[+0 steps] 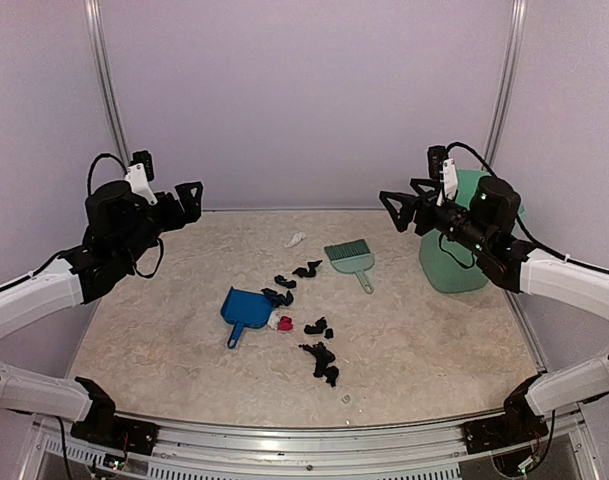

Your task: Sweep away the paper scraps from the table

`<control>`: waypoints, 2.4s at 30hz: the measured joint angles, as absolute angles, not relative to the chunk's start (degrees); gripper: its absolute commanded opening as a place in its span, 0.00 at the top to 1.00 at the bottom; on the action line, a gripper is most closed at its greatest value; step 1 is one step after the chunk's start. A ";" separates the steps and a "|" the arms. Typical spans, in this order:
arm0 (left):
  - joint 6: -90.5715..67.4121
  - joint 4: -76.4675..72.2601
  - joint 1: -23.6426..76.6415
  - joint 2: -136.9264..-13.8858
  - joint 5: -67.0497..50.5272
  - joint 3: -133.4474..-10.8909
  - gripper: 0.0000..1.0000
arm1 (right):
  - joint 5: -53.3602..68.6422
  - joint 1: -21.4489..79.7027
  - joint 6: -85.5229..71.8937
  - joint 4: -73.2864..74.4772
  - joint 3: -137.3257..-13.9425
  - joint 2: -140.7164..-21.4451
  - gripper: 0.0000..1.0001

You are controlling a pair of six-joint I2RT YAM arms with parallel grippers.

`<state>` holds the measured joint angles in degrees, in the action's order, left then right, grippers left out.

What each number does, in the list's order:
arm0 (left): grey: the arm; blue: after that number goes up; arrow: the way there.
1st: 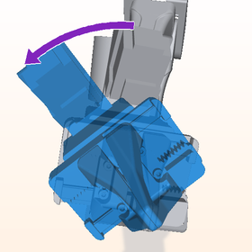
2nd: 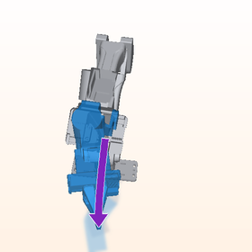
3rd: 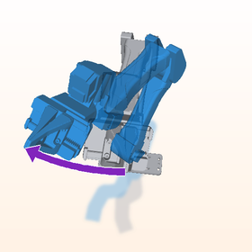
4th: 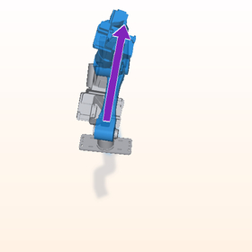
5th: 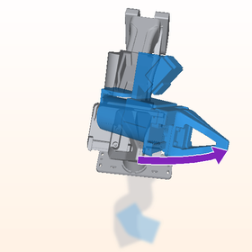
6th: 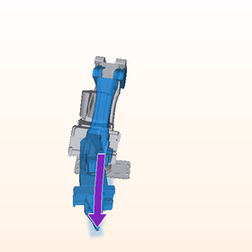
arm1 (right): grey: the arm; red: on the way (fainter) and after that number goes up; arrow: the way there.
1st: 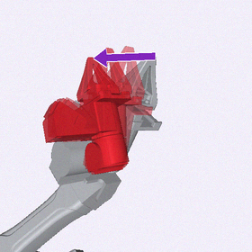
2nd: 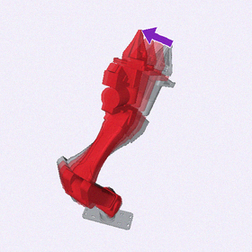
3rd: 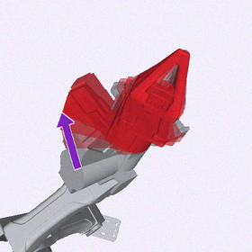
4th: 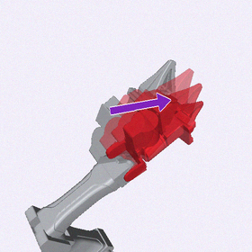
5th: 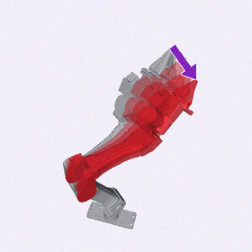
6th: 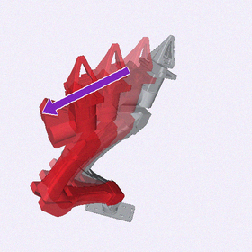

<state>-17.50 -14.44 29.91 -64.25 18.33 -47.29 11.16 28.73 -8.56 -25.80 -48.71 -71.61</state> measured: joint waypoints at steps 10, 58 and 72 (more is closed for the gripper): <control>-17.98 -14.33 28.40 -65.12 16.73 -47.29 0.01 | 11.05 28.73 -8.14 -22.39 -50.28 -73.56 0.03; -17.65 -11.03 28.36 -71.68 10.85 -47.40 0.08 | -1.41 31.03 -11.44 37.01 -100.57 -129.67 0.75; -17.65 -11.05 28.36 -71.72 10.48 -47.40 0.09 | -3.42 31.46 -12.69 33.87 -98.08 -128.57 1.00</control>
